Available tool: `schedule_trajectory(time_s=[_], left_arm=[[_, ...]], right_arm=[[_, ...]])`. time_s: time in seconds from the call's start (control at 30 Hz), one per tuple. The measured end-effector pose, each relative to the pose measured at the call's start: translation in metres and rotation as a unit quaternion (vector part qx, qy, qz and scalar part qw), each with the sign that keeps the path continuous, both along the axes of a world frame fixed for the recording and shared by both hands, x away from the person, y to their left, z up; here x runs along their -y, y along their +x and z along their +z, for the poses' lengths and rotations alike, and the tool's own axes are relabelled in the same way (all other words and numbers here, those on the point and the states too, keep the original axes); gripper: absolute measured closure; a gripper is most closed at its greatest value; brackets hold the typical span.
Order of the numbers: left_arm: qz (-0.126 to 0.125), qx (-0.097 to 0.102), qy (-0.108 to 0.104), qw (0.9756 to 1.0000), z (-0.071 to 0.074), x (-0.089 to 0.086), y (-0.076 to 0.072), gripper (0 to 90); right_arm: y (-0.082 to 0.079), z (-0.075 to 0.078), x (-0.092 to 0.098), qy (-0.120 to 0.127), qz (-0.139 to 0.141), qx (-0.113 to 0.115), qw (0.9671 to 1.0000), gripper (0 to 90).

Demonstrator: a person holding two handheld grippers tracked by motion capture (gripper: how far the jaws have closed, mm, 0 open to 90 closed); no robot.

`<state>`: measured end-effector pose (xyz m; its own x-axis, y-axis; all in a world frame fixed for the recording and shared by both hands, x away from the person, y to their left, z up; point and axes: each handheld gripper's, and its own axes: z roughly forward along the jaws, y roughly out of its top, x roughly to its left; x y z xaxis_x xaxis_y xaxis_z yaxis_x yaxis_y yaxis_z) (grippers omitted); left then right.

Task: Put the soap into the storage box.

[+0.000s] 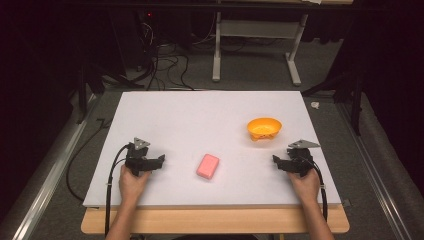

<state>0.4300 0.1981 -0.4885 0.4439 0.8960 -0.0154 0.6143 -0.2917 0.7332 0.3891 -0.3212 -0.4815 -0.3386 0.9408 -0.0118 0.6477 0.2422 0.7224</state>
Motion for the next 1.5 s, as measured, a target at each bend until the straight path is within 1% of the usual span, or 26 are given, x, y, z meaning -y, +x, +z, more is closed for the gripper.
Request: schedule_trajectory(time_s=[0.47, 0.77, 1.03, 1.17, 1.23, 1.27, 1.3, 1.37, 1.5], left_arm=[[0.001, 0.001, -0.001, 1.0000, 0.000, 0.000, 0.000, 18.2], [0.001, 0.000, -0.001, 1.0000, 0.000, 0.000, 0.000, 18.3], [0.001, 0.000, -0.002, 1.0000, 0.000, 0.000, 0.000, 18.4], [0.001, 0.000, -0.002, 1.0000, 0.000, 0.000, 0.000, 18.4], [0.001, 0.000, -0.002, 1.0000, 0.000, 0.000, 0.000, 18.4], [0.001, 0.000, -0.002, 1.0000, 0.000, 0.000, 0.000, 18.4], [0.001, 0.000, -0.002, 1.0000, 0.000, 0.000, 0.000, 18.4], [0.001, 0.000, -0.002, 1.0000, 0.000, 0.000, 0.000, 18.4], [0.001, 0.000, -0.002, 1.0000, 0.000, 0.000, 0.000, 18.4]], right_arm=[[0.000, 0.000, 0.000, 0.000, 0.001, 0.000, 1.0000, 33.9], [0.001, 0.001, 0.000, -0.001, 0.005, -0.005, 1.0000, 31.6], [0.002, 0.001, -0.001, -0.003, 0.004, -0.010, 0.9999, 26.5], [0.002, 0.003, 0.000, 0.000, -0.005, -0.019, 0.9998, 20.2], [0.001, 0.005, 0.001, 0.009, -0.007, -0.014, 0.9998, 19.8], [0.001, 0.005, 0.001, 0.009, -0.007, -0.014, 0.9998, 19.8], [-0.001, 0.007, 0.001, 0.019, -0.002, -0.013, 0.9997, 19.0], [-0.002, 0.010, -0.001, 0.024, 0.006, -0.010, 0.9996, 18.1], [-0.007, 0.018, -0.007, 0.031, 0.018, 0.009, 0.9993, 17.8]])
